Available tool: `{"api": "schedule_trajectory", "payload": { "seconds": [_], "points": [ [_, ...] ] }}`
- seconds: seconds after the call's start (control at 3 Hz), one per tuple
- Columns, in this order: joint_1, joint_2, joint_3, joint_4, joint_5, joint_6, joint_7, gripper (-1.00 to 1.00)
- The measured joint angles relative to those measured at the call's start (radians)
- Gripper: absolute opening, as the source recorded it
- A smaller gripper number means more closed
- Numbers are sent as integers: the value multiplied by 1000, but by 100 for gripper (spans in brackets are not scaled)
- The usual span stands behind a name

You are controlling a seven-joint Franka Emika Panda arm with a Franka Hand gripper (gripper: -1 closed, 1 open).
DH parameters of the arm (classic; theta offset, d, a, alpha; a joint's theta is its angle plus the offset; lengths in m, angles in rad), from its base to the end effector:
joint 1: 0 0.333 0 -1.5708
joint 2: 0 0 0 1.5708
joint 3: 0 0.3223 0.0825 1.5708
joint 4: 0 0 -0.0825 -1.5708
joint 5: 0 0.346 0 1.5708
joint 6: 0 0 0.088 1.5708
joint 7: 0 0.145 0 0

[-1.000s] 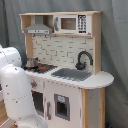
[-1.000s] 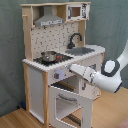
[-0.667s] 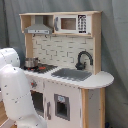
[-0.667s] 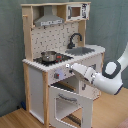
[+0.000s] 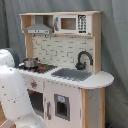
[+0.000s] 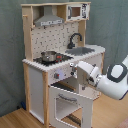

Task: Play with the kitchen

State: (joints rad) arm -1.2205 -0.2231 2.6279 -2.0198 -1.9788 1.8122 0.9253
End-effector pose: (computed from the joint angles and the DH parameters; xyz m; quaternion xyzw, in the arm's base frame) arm 0.1850 0.5727 0.4685 0.3955 0.4619 0.6715 0.4234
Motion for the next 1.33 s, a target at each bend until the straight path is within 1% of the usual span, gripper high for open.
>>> {"api": "schedule_trajectory", "payload": {
  "seconds": [0.33,0.67,1.33],
  "points": [
    [39,-47,0,64,48,-21,58,100],
    [62,-111,0,122,101,-35,132,100],
    [78,-232,0,193,187,-40,262,100]
  ]
}}
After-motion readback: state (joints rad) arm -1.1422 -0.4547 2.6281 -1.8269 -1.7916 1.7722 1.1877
